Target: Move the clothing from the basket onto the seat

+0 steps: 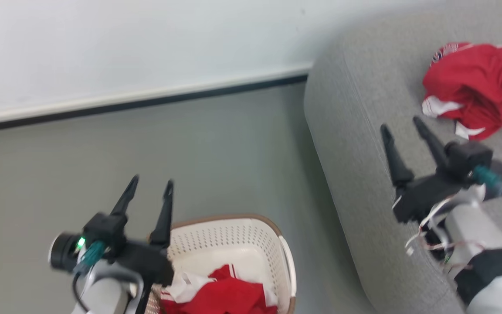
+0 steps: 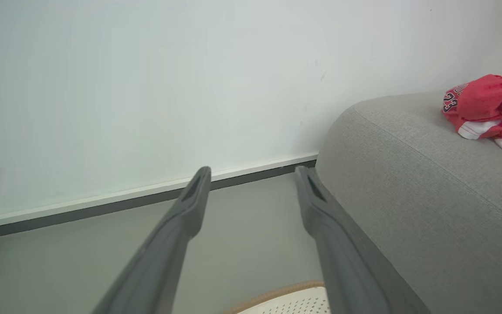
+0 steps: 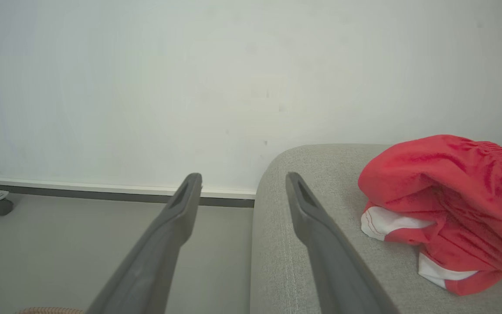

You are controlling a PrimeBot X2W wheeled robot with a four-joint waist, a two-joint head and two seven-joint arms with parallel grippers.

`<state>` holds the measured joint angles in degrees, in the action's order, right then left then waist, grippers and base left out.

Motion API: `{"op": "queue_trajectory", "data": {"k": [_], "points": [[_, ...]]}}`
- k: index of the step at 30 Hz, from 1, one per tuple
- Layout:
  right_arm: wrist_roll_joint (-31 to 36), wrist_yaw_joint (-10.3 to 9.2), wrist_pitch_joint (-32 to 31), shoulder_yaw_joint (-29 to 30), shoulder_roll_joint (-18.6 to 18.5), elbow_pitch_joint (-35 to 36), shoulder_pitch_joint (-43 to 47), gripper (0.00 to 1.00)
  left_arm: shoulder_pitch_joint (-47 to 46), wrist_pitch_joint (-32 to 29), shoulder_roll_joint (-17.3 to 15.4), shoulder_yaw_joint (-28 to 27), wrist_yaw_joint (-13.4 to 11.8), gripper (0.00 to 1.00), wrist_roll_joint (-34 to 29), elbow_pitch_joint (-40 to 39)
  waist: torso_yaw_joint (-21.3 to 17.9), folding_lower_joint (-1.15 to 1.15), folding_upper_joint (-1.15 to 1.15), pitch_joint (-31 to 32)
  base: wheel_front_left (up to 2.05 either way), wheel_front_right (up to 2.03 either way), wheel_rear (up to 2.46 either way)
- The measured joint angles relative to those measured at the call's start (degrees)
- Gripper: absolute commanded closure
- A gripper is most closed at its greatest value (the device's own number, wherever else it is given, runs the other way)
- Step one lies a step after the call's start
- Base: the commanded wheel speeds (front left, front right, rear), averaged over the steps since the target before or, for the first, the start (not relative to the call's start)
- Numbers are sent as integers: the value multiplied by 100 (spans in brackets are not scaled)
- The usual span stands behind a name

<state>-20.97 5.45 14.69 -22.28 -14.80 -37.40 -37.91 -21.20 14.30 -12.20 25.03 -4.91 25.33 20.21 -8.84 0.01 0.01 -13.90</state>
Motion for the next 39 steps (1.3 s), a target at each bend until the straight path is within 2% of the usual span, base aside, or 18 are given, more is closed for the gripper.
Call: {"op": "queue_trajectory", "data": {"k": [12,15,20,28,39], "points": [[260,-510,-1,-88,174,1171,1583,0,1246,1,-165,-657,-123,0,77,-360,378,0,0,914,0,0,0],[333,-732,0,-59,186,1543,2022,0,1634,1,-170,-836,-170,0,74,-492,444,0,0,1140,0,0,0],[334,-946,0,67,181,2018,2631,0,2078,1,-160,-1043,-174,0,26,-681,483,0,0,1351,0,0,0],[336,-1056,0,270,131,2576,3279,0,2425,1,-64,-1358,-215,0,-46,-949,451,-1,-1,1514,0,0,0],[397,-1109,0,402,112,3054,3533,0,2549,1,24,-1535,-216,0,-192,-1151,402,-1,-1,1554,0,0,0]]}}
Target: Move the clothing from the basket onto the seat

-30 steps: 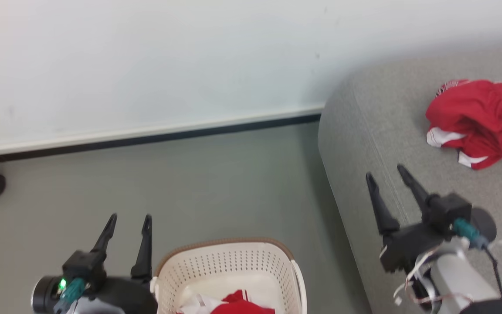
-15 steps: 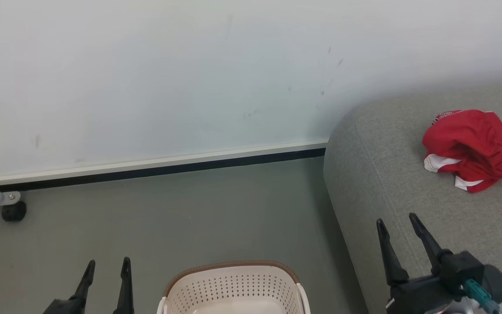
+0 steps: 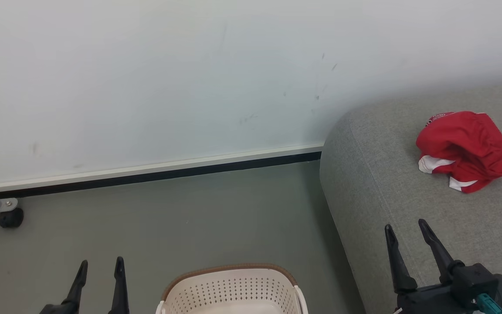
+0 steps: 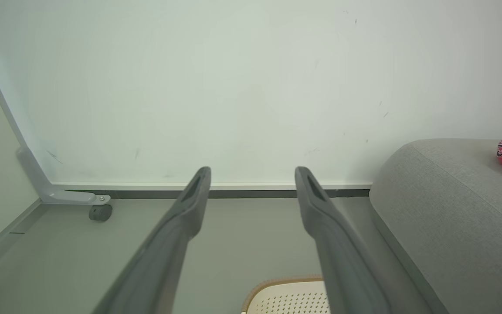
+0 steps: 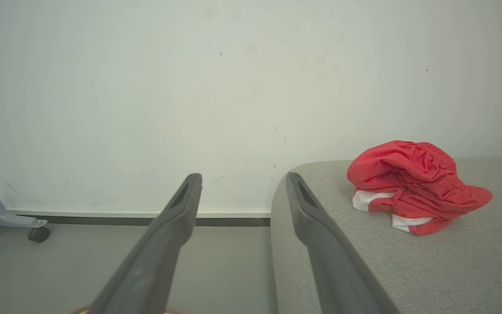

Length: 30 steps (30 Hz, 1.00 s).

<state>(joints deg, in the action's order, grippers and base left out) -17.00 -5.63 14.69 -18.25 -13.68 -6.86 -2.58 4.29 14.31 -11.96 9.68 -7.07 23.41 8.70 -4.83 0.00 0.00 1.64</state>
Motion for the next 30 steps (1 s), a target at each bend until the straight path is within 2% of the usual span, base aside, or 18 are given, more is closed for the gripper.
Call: {"op": "queue_trajectory", "data": {"k": [16,22,24,30], "points": [[51,-48,0,167,-21,313,108,0,34,0,69,-77,1,0,-269,-183,42,0,0,-169,0,0,0],[51,-48,0,308,-48,476,-45,0,-457,1,70,99,62,0,-345,-146,35,0,0,-462,0,0,0],[51,-48,0,397,-107,481,-198,0,-665,1,82,231,163,0,-399,-40,25,0,0,-591,0,0,0],[38,-49,0,751,-275,500,-649,0,-1172,-91,257,691,311,0,-646,409,-12,-1,-1,-1018,0,0,0]]}}
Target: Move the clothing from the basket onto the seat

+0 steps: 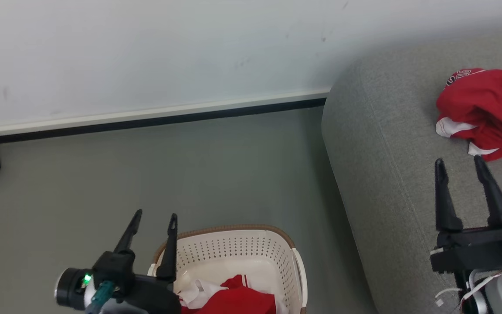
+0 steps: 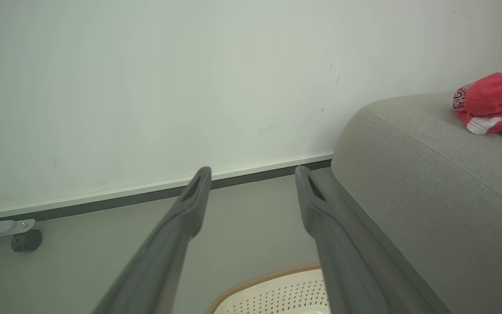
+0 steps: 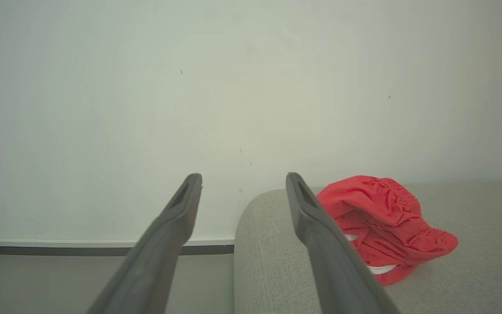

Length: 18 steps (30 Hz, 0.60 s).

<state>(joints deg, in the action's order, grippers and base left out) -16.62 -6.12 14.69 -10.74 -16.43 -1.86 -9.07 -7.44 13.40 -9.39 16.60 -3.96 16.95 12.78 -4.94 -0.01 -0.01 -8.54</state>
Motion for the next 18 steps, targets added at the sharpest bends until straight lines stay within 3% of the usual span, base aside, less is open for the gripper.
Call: {"op": "queue_trajectory", "data": {"k": [8,18], "points": [[-59,0,1,336,-235,-13,-644,0,-647,-379,322,710,255,0,-345,798,-42,0,0,-616,0,0,0],[-46,0,2,485,-400,320,-1346,0,-1259,-990,403,1418,578,0,-814,1949,-88,0,0,-1411,0,0,0]]}}
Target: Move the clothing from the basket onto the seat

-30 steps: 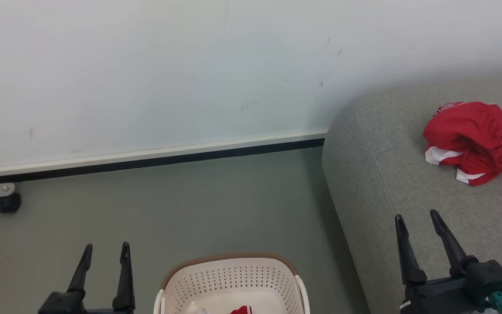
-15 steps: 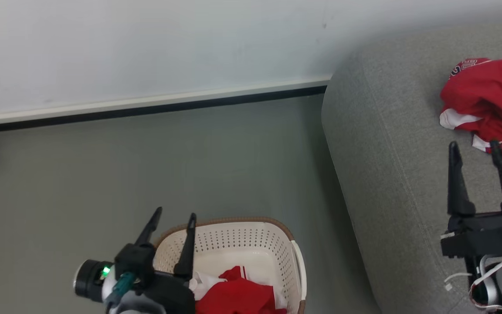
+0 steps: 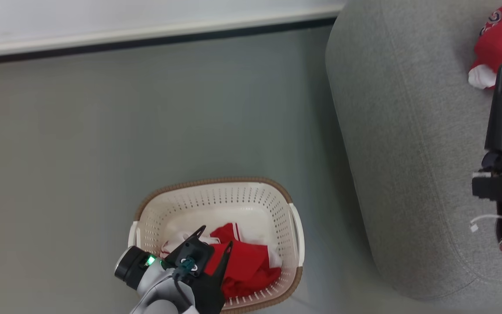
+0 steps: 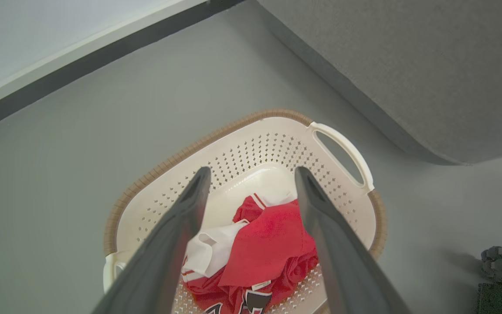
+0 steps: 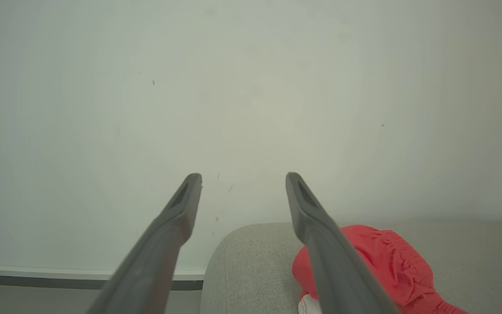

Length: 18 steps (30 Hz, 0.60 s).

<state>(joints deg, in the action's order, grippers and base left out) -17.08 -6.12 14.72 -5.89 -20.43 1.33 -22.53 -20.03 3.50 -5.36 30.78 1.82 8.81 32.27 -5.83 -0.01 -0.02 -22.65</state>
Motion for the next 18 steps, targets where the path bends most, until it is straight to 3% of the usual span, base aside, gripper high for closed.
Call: {"op": "queue_trajectory", "data": {"k": [18], "points": [[158,8,0,-23,-71,636,-990,0,-908,-437,-26,357,232,0,-414,1005,-162,0,0,-1364,0,0,0]]}}
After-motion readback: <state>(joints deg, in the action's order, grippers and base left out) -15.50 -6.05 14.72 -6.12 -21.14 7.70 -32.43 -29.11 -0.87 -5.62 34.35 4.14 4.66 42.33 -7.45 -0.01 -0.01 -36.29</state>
